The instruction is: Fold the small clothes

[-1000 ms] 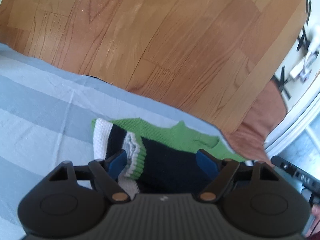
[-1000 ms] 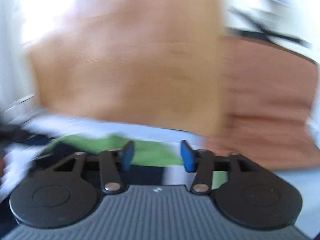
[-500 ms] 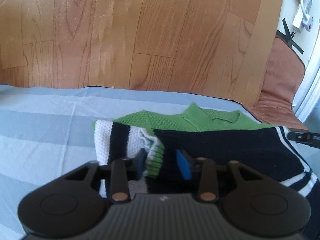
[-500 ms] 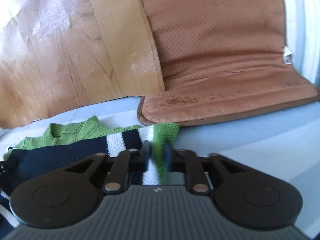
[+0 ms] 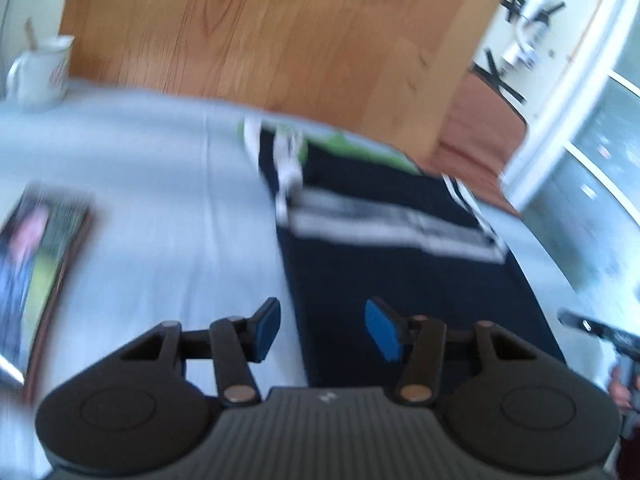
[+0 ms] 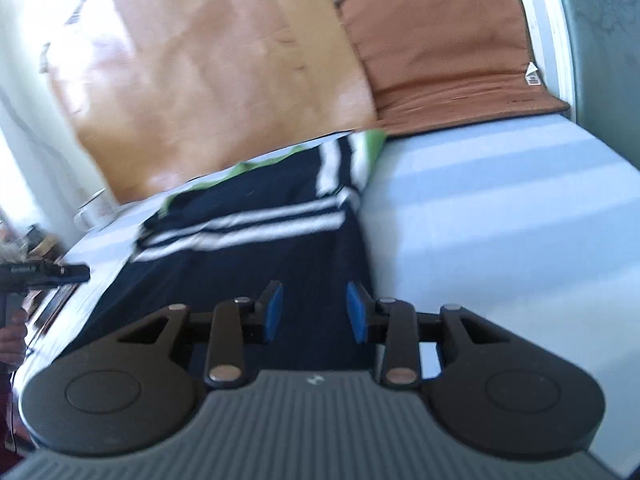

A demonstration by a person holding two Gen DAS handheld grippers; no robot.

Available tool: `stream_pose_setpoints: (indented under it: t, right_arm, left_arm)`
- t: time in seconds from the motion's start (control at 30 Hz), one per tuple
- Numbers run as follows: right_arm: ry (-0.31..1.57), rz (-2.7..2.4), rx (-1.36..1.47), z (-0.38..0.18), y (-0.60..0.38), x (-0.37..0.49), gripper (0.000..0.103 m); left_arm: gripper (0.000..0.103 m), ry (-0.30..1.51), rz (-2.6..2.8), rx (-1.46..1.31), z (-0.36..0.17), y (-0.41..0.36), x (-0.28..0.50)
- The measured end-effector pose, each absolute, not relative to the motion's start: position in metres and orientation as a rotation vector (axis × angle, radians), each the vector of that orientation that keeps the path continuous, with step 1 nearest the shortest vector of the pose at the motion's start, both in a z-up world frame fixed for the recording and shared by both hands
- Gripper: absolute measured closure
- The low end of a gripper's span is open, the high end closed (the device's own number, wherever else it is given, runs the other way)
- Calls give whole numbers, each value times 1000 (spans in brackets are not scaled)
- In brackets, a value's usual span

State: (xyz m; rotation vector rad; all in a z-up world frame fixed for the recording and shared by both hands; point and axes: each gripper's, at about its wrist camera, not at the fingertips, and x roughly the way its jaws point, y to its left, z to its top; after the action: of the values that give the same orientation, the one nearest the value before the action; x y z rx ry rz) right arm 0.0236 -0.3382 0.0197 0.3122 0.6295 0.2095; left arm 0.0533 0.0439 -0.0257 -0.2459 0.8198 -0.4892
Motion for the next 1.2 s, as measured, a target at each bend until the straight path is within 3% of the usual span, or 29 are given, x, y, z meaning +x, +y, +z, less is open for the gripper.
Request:
stream_pose_setpoints:
  t: [0.13,0.3,0.43,0.5,0.53,0.63,0.67,0.7,0.73,0.77,0.8,0.83,1.0,1.2]
  right_arm:
    - [596,221,305,21,-334,-14,61]
    - [594,208,405,14,-353,-51,56]
    - [610,240,485,2,-364,-80,55]
    - [624,257,523,-6,-368,-88,54]
    - [635,264,546,-11,-369,-90,54]
    - [666,263,571,-22,-374,-91,54]
    - [675,264,573,-26,-374,-89,53]
    - [680,271,578,-30,-375,-88,53]
    - [687,280,589,-34,-374,-84,53]
    - [706,294,600,-38,-371,-80,58]
    - [726,311,603,-41,-367,-76,89]
    - [743,325,598,-42,-365,-74,92]
    - [660,403,588,-3,-384,-92,93]
    - [525,456,626,38,-396,-50,93]
  left_arm:
    - [53,851,-486,-282,-33,53,-9]
    - [37,909,-501,-397,-46,59,-53]
    - [15,923,-522,-520,-57,68,-74]
    - [12,939,-522,-584,-67,68,-74]
    - [13,956,-522,-614,-72,67,-71]
    - [38,1006,-533,-654,-84,55,-59]
    - [57,1033,-533,-657,-88,50,-55]
    - [70,1064,-544,-651,-92,45,-51]
    - [92,1091,-557,-641,-95,40,-50]
    - [93,1107,-585,-647,-96,38,-49]
    - [93,1099,-579,-630,-93,37,-53]
    - [94,1084,-574,-602,-86,37,-57]
    - [94,949,-589,-667,-43,66,-76]
    - [94,804,-620,-807,-6,71,-25]
